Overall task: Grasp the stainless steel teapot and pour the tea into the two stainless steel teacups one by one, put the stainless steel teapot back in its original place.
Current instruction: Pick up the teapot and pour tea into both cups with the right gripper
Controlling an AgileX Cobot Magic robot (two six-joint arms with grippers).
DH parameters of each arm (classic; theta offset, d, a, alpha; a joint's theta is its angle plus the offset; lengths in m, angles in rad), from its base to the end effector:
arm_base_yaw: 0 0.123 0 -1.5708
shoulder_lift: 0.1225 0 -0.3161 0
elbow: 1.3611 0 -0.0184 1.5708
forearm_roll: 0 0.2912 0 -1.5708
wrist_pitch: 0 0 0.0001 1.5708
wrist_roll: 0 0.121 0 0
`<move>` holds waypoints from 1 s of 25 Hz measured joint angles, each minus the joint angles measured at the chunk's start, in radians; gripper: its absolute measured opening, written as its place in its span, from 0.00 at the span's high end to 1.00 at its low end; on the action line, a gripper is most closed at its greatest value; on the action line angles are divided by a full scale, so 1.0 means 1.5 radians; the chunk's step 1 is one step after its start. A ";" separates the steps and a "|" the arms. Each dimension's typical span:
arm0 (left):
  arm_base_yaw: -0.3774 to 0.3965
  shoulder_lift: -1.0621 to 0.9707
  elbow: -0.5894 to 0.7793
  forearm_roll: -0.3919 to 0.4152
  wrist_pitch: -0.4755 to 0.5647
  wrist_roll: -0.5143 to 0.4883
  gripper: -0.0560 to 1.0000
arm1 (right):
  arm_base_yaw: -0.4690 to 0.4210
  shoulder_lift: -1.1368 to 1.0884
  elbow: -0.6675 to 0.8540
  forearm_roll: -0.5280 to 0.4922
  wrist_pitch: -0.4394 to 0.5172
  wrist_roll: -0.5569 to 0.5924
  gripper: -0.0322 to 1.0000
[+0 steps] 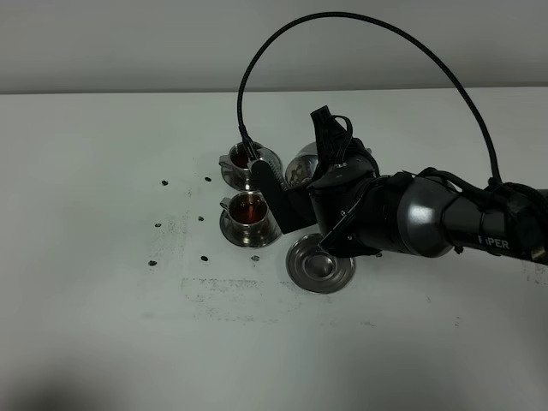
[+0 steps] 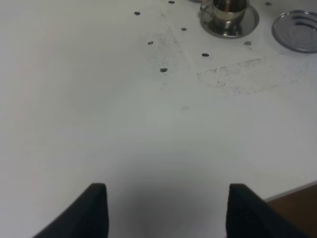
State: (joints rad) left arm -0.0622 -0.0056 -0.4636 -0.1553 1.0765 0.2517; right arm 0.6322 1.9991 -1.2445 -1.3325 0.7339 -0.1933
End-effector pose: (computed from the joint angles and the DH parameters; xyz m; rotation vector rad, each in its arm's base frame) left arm 0.0268 -0.0182 0.2702 0.3311 2.0549 -0.0721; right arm 0.4211 0.2107 0.1560 -1.9993 1.5633 -1.2149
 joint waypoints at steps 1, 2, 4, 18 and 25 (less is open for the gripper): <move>0.000 0.000 0.000 0.000 0.000 0.000 0.45 | 0.000 0.000 0.000 0.000 0.000 0.000 0.77; 0.000 0.000 0.000 0.000 0.000 0.000 0.45 | 0.000 0.000 0.000 -0.001 0.000 0.000 0.77; 0.000 0.000 0.000 0.000 0.000 0.000 0.45 | 0.000 0.000 0.000 -0.001 0.000 0.000 0.77; 0.000 0.000 0.000 0.000 0.000 0.000 0.45 | 0.003 0.000 0.000 -0.014 0.000 0.000 0.77; 0.000 0.000 0.000 0.000 0.000 0.000 0.45 | 0.006 0.000 0.000 -0.016 0.001 0.000 0.77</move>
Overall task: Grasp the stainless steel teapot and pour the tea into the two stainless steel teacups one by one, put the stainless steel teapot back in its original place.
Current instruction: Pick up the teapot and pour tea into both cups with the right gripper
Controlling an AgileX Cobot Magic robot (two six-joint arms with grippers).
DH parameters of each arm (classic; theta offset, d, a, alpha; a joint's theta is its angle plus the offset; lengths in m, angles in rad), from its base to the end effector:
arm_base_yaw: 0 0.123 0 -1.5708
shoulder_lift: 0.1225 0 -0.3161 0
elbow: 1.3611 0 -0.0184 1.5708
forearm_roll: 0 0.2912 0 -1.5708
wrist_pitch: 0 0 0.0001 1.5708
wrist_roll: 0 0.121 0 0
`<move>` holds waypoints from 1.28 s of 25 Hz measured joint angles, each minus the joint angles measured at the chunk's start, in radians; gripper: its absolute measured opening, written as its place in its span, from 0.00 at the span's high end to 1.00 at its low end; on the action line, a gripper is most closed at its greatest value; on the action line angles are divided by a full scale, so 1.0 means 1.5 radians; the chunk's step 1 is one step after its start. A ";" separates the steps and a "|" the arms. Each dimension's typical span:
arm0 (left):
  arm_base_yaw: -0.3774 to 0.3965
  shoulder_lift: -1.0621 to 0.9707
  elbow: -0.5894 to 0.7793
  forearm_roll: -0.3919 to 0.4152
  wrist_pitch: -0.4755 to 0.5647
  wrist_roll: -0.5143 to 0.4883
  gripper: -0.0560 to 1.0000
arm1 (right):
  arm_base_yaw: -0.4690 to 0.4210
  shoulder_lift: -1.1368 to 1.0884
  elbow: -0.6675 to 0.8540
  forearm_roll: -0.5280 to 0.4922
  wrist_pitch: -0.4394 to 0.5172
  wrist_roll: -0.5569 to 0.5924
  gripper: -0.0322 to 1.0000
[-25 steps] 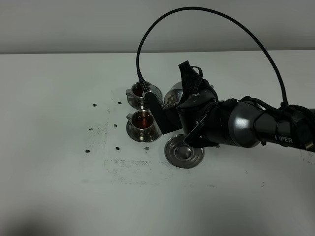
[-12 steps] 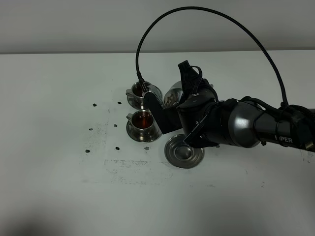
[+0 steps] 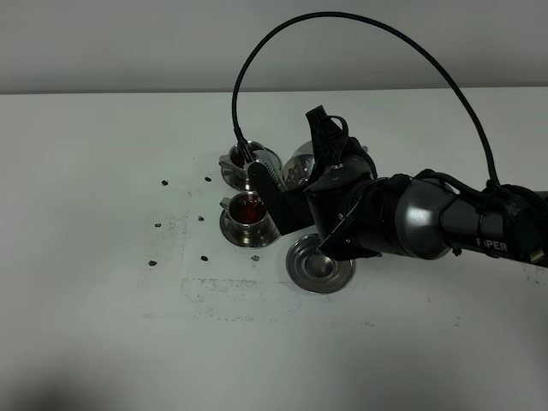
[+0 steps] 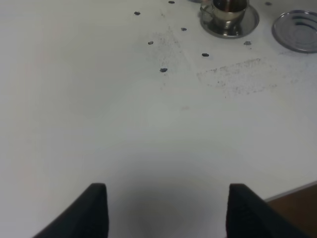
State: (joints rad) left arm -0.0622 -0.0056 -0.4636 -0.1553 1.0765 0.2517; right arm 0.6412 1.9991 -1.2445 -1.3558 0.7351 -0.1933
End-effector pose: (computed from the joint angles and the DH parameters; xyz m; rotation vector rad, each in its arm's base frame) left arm 0.0268 -0.0182 0.2702 0.3311 2.0549 -0.0721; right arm 0.4203 0.2147 0.1574 -2.0108 1.5267 -1.2311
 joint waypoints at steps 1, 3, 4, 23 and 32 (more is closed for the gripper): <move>0.000 0.000 0.000 0.000 0.000 0.000 0.45 | 0.000 0.000 0.000 0.000 0.001 0.000 0.77; 0.000 0.000 0.000 0.000 0.000 0.000 0.45 | 0.000 0.000 0.000 0.000 0.002 0.000 0.77; 0.000 0.000 0.000 0.000 0.000 0.000 0.45 | 0.000 0.000 0.000 0.000 0.002 0.000 0.77; 0.000 0.000 0.000 0.000 0.000 0.000 0.45 | 0.000 0.000 0.000 -0.001 0.003 0.000 0.77; 0.000 0.000 0.000 0.000 0.000 0.000 0.45 | 0.000 0.000 0.000 -0.001 0.003 0.000 0.77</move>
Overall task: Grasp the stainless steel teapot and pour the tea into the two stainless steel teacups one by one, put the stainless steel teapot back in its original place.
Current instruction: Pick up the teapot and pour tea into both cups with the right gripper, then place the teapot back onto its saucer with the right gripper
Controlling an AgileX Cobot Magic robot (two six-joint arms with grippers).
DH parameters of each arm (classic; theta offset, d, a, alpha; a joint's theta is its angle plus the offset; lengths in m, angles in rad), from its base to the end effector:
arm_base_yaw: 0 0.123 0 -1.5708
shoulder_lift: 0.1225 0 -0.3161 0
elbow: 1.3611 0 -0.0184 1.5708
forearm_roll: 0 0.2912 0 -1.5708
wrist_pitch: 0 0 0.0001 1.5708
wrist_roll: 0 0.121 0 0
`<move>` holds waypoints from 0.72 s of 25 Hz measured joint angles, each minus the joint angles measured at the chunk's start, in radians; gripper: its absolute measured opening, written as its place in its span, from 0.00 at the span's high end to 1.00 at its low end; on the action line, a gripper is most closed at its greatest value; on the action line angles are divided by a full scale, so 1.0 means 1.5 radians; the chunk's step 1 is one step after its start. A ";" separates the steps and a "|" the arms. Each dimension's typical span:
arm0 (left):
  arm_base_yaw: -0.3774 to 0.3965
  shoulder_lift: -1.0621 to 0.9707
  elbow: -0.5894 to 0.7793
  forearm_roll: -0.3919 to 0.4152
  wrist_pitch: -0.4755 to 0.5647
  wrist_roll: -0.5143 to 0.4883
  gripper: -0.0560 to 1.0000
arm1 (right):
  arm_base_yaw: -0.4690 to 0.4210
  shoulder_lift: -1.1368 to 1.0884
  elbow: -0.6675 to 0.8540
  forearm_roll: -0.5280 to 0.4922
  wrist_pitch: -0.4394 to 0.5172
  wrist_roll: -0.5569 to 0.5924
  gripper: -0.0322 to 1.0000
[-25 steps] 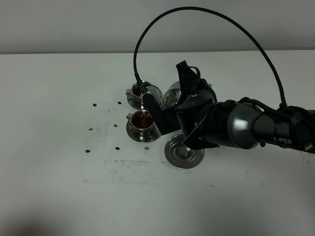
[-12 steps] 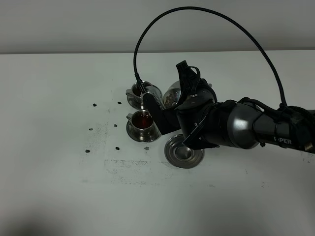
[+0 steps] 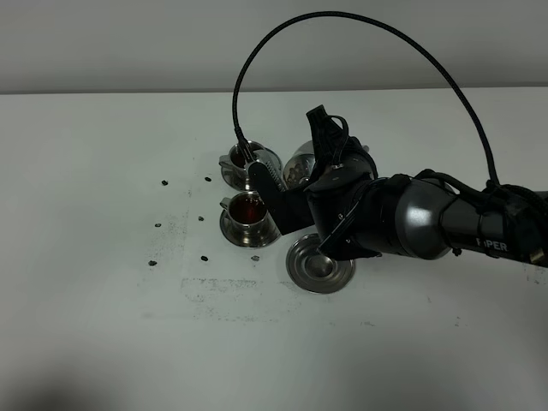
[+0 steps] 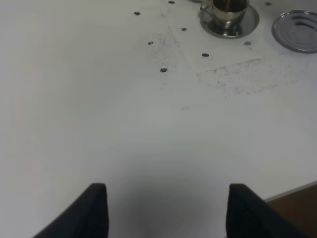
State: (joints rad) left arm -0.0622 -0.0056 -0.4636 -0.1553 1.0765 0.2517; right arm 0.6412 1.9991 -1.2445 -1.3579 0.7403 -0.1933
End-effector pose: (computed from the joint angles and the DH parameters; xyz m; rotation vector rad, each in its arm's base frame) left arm 0.0268 -0.0182 0.2702 0.3311 2.0549 -0.0721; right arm 0.4204 0.2141 0.1578 -2.0104 1.5275 -1.2383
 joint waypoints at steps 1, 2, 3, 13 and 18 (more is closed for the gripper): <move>0.000 0.000 0.000 0.000 0.000 0.000 0.45 | 0.000 0.000 0.000 0.001 0.000 0.000 0.77; 0.000 0.000 0.000 0.000 0.000 0.000 0.45 | 0.000 0.000 0.000 0.002 0.000 0.000 0.77; 0.000 0.000 0.000 0.000 0.000 0.000 0.45 | 0.000 0.000 0.000 0.007 0.000 0.000 0.77; 0.000 0.000 0.000 0.000 0.000 0.000 0.45 | 0.000 -0.016 -0.001 0.087 -0.028 0.001 0.77; 0.000 0.000 0.000 0.000 0.000 0.000 0.45 | -0.014 -0.061 -0.053 0.207 -0.021 0.002 0.77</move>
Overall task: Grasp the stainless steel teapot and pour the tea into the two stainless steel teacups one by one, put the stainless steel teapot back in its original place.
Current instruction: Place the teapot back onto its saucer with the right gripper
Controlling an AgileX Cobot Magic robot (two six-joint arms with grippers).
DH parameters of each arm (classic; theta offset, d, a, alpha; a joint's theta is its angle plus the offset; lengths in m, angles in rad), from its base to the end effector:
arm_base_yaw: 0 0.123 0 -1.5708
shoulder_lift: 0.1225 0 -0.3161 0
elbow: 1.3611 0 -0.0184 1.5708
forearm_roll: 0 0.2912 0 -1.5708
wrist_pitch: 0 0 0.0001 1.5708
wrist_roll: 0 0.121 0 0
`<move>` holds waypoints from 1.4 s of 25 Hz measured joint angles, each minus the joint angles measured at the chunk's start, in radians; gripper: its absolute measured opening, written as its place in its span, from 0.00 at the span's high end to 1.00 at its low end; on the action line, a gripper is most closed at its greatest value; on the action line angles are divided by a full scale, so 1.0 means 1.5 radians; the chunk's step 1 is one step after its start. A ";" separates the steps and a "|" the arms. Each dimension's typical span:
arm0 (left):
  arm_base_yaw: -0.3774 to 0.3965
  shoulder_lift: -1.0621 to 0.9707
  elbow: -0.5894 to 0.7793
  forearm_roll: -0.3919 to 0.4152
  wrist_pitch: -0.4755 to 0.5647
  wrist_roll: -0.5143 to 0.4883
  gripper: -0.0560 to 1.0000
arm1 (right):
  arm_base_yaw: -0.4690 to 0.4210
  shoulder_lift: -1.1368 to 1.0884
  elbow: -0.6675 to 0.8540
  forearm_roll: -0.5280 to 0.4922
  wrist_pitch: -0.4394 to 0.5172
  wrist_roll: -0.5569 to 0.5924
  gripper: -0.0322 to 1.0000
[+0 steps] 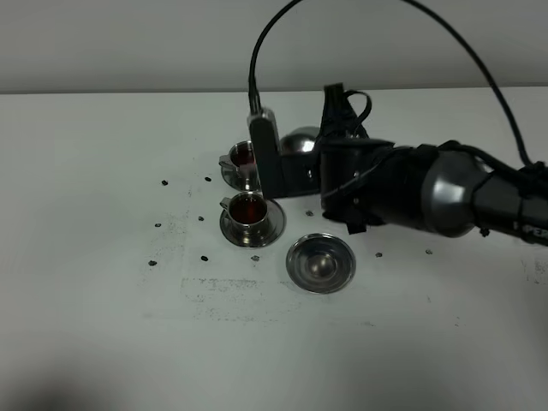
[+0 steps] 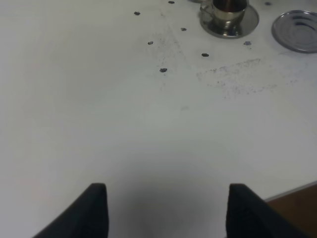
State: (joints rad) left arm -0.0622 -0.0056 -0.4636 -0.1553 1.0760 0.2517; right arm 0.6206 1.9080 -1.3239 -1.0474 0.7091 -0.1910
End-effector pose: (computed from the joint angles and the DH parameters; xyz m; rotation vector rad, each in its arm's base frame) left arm 0.0268 -0.0182 0.2702 0.3309 2.0544 -0.0721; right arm 0.4195 0.2159 0.2052 -1.7133 1.8054 -0.9505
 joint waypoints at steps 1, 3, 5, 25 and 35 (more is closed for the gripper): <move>0.000 0.000 0.000 0.000 0.000 0.000 0.45 | -0.006 -0.014 -0.014 0.035 0.005 0.000 0.77; 0.000 0.000 0.000 0.000 0.000 0.000 0.45 | -0.023 -0.044 -0.037 0.104 0.009 0.000 0.77; 0.000 0.000 0.000 0.000 0.000 0.000 0.45 | -0.048 -0.071 -0.044 0.179 0.007 0.003 0.77; 0.000 0.000 0.000 0.000 0.000 0.000 0.45 | -0.151 -0.035 0.106 0.391 -0.130 0.009 0.77; 0.000 0.000 0.000 0.000 0.000 0.000 0.45 | -0.152 -0.008 0.106 0.392 -0.153 0.011 0.77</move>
State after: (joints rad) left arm -0.0622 -0.0056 -0.4636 -0.1553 1.0760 0.2517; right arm 0.3929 1.8957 -1.1646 -0.4592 0.4803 -0.1751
